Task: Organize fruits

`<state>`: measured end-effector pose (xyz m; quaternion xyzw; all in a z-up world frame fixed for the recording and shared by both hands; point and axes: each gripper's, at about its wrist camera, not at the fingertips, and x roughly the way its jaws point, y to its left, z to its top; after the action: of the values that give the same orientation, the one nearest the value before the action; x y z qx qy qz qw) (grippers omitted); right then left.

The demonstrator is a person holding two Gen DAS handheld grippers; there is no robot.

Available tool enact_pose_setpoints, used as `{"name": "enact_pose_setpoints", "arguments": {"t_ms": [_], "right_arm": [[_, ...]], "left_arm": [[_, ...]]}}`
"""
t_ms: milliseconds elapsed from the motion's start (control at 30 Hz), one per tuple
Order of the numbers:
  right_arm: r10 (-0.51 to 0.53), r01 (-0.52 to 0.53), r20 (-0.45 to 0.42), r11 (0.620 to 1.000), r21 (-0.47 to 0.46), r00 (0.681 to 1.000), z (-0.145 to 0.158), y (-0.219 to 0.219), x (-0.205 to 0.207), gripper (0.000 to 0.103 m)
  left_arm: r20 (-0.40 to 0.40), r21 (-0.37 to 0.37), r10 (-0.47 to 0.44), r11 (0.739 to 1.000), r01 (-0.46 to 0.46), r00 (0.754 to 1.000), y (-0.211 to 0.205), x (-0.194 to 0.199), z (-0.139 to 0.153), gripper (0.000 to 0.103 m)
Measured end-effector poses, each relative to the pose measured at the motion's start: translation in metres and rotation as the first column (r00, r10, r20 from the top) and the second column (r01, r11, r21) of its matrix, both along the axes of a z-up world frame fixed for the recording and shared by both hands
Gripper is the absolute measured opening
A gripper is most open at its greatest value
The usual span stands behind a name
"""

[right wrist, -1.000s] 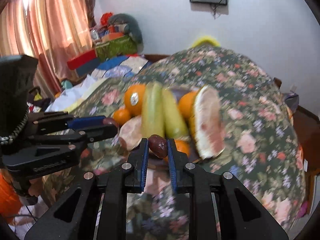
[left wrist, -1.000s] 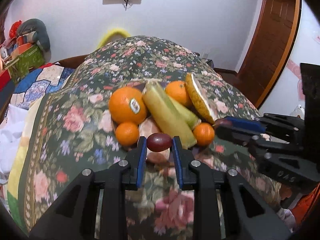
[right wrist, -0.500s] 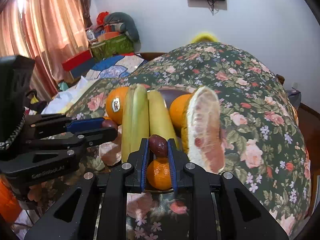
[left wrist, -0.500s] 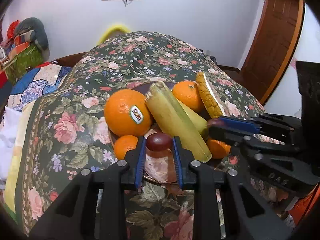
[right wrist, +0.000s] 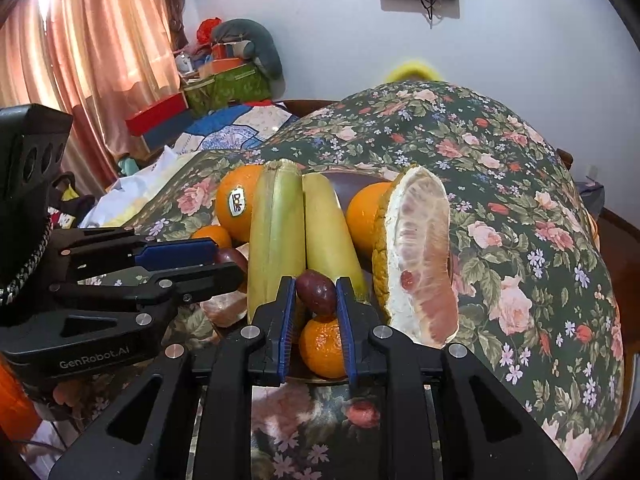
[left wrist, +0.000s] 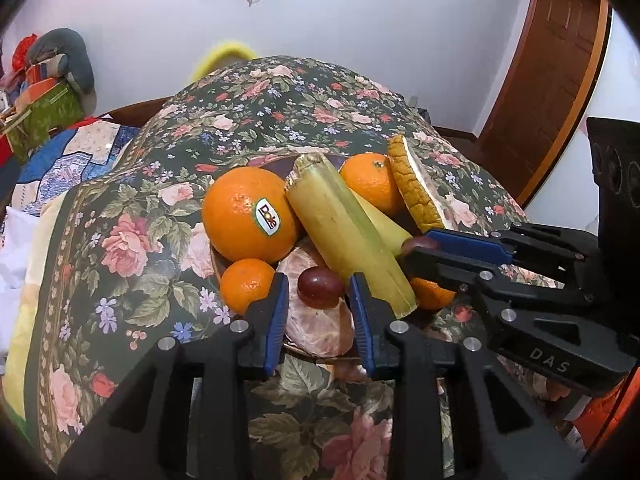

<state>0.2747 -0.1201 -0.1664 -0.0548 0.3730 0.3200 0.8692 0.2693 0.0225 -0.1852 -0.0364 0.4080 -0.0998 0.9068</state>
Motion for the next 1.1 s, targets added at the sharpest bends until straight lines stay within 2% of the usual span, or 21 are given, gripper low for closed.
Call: {"name": "enact_pose_setpoints", "arguments": {"t_ms": [100,233,367,567,667,733,800,900,933,1033,1100], "right_arm": [[-0.010,0.010,0.017,1.000,0.002,1.000,0.006,-0.002,-0.003,0.025],[-0.027,0.026,0.047,0.999,0.019,0.999,0.020,-0.008,-0.008,0.026],[-0.059,0.052,0.108,0.997,0.063,0.992,0.053,-0.021,-0.022,0.026],[-0.109,0.075,0.254,0.987,0.142,0.961,0.122,-0.044,-0.068,0.026],[-0.159,0.093,0.321,0.973,0.210,0.934,0.155,-0.058,-0.095,0.032],[-0.194,0.101,0.361,0.961,0.259,0.912,0.172,-0.068,-0.115,0.044],[-0.228,0.115,0.404,0.952,0.285,0.886,0.185,-0.072,-0.136,0.049],[-0.261,0.128,0.449,0.944,0.304,0.855,0.199,-0.075,-0.160,0.058],[-0.269,0.132,0.456,0.942,0.310,0.848,0.201,-0.075,-0.165,0.062],[-0.293,0.144,0.477,0.935,0.324,0.829,0.205,-0.075,-0.177,0.072],[-0.306,0.155,0.489,0.933,0.325,0.817,0.204,-0.073,-0.182,0.080]], "left_arm": [[0.015,-0.002,0.013,1.000,-0.013,1.000,0.003,-0.005,0.008,0.031],[0.051,-0.004,0.045,0.999,-0.045,0.998,0.008,-0.015,0.025,0.031],[0.128,-0.020,0.088,0.996,-0.086,0.988,0.014,-0.034,0.060,0.031],[0.298,-0.032,0.124,0.992,-0.120,0.946,0.012,-0.081,0.132,0.031],[0.394,-0.035,0.132,0.991,-0.129,0.909,0.007,-0.116,0.168,0.032],[0.456,-0.032,0.140,0.989,-0.141,0.879,0.002,-0.138,0.188,0.038],[0.516,-0.030,0.148,0.988,-0.154,0.844,-0.003,-0.162,0.204,0.054],[0.576,-0.024,0.149,0.986,-0.165,0.804,-0.010,-0.188,0.219,0.060],[0.589,-0.022,0.145,0.986,-0.163,0.795,-0.012,-0.197,0.222,0.062],[0.616,-0.022,0.139,0.987,-0.160,0.775,-0.017,-0.213,0.229,0.075],[0.631,-0.017,0.137,0.987,-0.163,0.763,-0.020,-0.223,0.232,0.087]]}}
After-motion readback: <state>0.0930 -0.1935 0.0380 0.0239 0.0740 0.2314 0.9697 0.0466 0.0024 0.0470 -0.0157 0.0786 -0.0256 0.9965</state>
